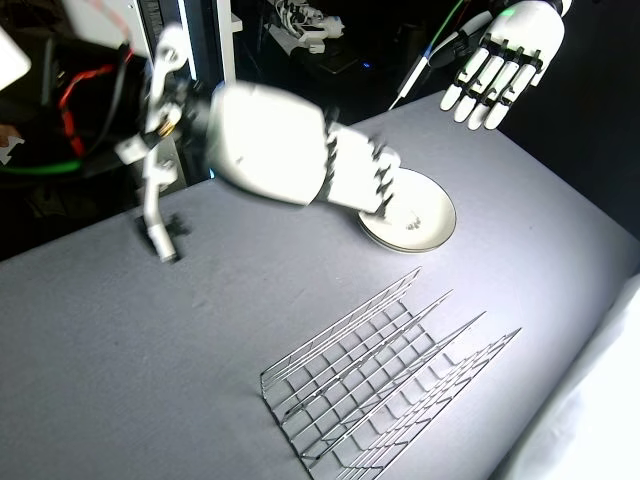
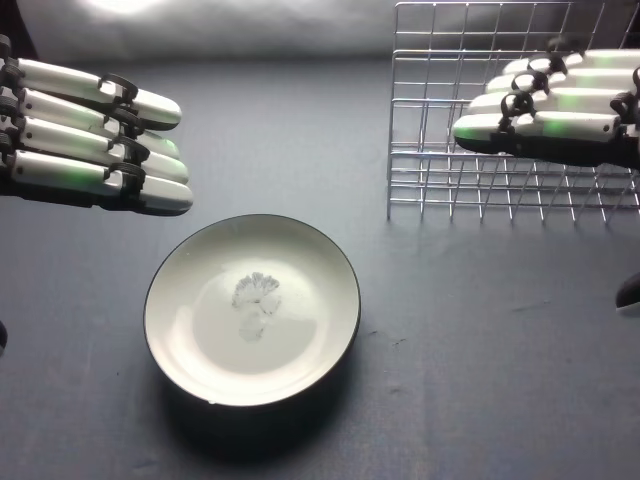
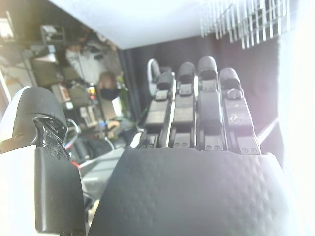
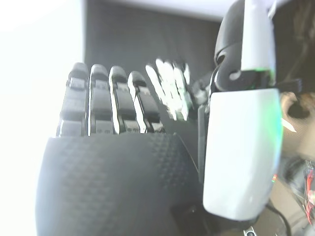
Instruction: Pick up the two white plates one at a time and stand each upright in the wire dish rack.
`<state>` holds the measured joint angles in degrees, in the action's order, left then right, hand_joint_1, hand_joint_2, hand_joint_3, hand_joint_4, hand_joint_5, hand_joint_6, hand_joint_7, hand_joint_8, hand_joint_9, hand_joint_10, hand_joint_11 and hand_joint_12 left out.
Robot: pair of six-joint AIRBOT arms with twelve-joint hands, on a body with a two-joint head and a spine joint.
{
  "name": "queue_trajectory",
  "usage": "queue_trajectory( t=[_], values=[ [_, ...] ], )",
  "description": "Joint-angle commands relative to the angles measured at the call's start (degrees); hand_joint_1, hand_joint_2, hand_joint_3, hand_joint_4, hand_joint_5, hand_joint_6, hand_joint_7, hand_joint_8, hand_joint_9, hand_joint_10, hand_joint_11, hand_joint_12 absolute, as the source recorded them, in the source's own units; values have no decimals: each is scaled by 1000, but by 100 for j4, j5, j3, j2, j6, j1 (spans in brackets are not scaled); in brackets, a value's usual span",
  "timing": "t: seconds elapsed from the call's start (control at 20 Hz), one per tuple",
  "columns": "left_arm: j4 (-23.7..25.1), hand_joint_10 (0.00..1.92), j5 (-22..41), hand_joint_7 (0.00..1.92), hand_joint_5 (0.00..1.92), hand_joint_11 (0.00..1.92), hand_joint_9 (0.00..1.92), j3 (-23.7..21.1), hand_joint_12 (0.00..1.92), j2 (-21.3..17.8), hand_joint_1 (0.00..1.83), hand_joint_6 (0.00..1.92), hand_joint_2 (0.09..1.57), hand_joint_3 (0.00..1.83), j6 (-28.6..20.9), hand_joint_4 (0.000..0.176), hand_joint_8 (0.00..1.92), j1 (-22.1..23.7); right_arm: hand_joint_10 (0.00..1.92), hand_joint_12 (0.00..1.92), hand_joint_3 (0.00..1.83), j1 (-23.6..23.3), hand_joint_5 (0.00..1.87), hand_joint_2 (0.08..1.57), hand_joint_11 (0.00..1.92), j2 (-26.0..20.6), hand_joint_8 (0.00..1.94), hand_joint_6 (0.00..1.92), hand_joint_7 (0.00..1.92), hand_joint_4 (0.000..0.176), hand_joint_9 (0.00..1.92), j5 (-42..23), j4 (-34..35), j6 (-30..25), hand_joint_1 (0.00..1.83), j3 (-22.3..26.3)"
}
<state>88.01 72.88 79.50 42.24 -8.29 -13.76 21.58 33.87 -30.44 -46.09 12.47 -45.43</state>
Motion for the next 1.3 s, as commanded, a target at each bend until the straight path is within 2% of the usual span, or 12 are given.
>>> queue_trajectory(
  t=[0.0, 0.05, 0.1, 0.15, 0.35, 0.55, 0.7, 1.0, 1.25],
  values=[
    [-532, 47, 275, 31, 31, 0, 11, 41, 107, -62, 0, 43, 1027, 194, -29, 0, 47, 40, 0, 15, 136, 10, 0, 1113, 0, -11, 0, 0, 0, 0, 0, -1079, 232, 6, 8, 10],
    [-506, 47, 310, 31, 31, 0, 11, 51, 107, -63, 0, 43, 1027, 194, -29, 0, 47, 32, 0, 15, 136, 113, 0, 1113, 0, -19, 0, 0, 0, 0, 0, -1163, 232, 93, 8, 7],
    [-476, 1, 312, 53, 59, 0, 21, 63, 83, -63, 0, 1, 1097, 12, -29, 0, 0, 31, 0, 0, 20, 211, 0, 1169, 0, -17, 0, 0, 0, 0, 0, -1322, 232, 223, 71, -13],
    [-452, 0, 329, 5, 13, 0, 0, 79, 3, -58, 0, 0, 1106, 9, -29, 0, 0, 31, 0, 0, 14, 280, 0, 1170, 0, -12, 0, 0, 0, 0, 0, -1440, 233, 259, 47, -37],
    [-304, 0, 342, 1, 9, 0, 0, 35, 0, -55, 0, 3, 1106, 5, -74, 0, 0, 50, 0, 0, 0, 315, 0, 1138, 0, -4, 0, 0, 0, 0, 0, -1792, 256, 295, 22, -76],
    [-45, 6, 334, 38, 50, 36, 16, 25, 17, 28, 0, 14, 1100, 1, -102, 0, 12, 48, 0, 0, 0, 402, 0, 1096, 0, 7, 0, 0, 0, 0, 0, -1752, 399, 302, 183, -77],
    [335, 3, 297, 35, 46, 15, 11, 23, 10, 194, 0, 9, 1098, 0, -196, 0, 8, -38, 0, 0, 0, 421, 0, 1068, 0, 6, 0, 0, 0, 0, 0, -1771, 510, 334, 291, -82],
    [348, 0, -70, 3, 6, 3, 0, 72, 2, 577, 0, 0, 1088, 0, -12, 0, 0, -765, 0, 0, 0, 594, 0, 1038, 0, 12, 0, 0, 0, 0, 0, -1830, 746, 476, 465, -68],
    [309, 0, -265, 0, 1, 0, 0, 51, 0, 662, 0, 0, 1089, 0, 238, 0, 0, -1170, 0, 0, 0, 627, 0, 957, 0, 17, 0, 0, 0, 0, 0, -1826, 750, 510, 701, -69]
  ],
)
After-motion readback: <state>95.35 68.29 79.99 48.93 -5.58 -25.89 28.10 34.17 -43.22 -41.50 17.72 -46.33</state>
